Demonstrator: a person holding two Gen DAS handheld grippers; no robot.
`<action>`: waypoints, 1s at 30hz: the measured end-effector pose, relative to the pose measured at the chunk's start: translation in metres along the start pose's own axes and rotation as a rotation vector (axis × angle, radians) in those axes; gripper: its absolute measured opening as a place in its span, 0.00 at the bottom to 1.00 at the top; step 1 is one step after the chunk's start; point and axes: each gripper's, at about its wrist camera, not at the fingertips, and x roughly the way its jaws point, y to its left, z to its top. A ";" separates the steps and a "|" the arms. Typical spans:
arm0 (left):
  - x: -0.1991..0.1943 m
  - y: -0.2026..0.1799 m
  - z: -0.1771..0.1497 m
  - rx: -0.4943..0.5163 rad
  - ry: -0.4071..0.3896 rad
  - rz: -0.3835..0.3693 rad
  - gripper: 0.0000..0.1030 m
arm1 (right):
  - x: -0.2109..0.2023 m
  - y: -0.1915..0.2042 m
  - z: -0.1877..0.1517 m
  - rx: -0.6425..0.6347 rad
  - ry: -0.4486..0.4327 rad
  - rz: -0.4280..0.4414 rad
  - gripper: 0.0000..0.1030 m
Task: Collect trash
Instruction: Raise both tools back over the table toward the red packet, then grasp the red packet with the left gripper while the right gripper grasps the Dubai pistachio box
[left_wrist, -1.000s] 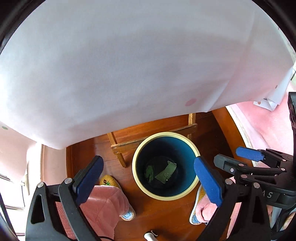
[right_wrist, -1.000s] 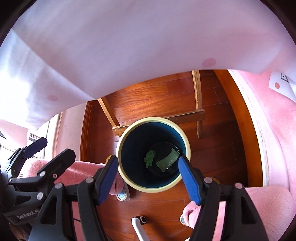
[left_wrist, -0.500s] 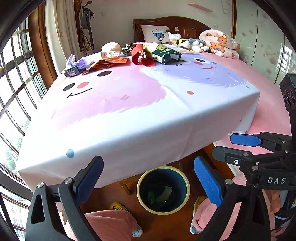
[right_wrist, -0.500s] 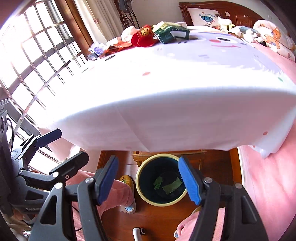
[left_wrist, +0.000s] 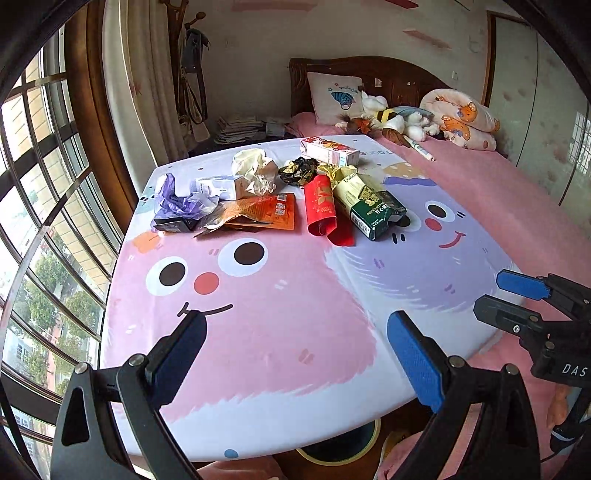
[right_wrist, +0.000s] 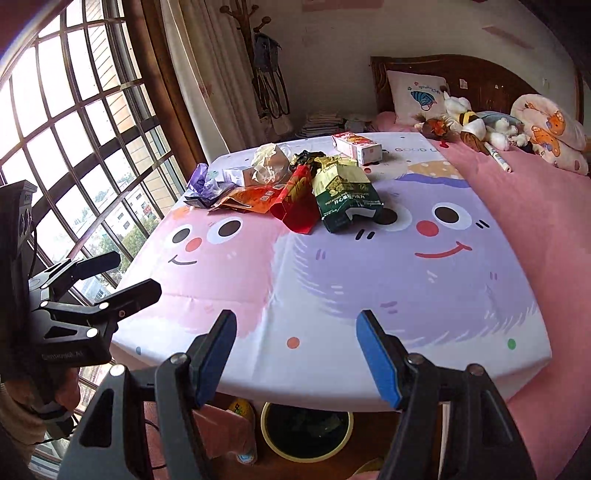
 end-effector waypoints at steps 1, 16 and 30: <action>0.007 0.002 0.011 -0.010 0.019 -0.013 0.95 | 0.003 -0.004 0.009 0.004 0.001 -0.005 0.66; 0.160 -0.025 0.108 0.011 0.226 -0.034 0.77 | 0.117 -0.091 0.113 0.153 0.116 0.064 0.66; 0.230 -0.017 0.115 -0.030 0.325 -0.025 0.18 | 0.217 -0.114 0.138 0.204 0.286 0.272 0.72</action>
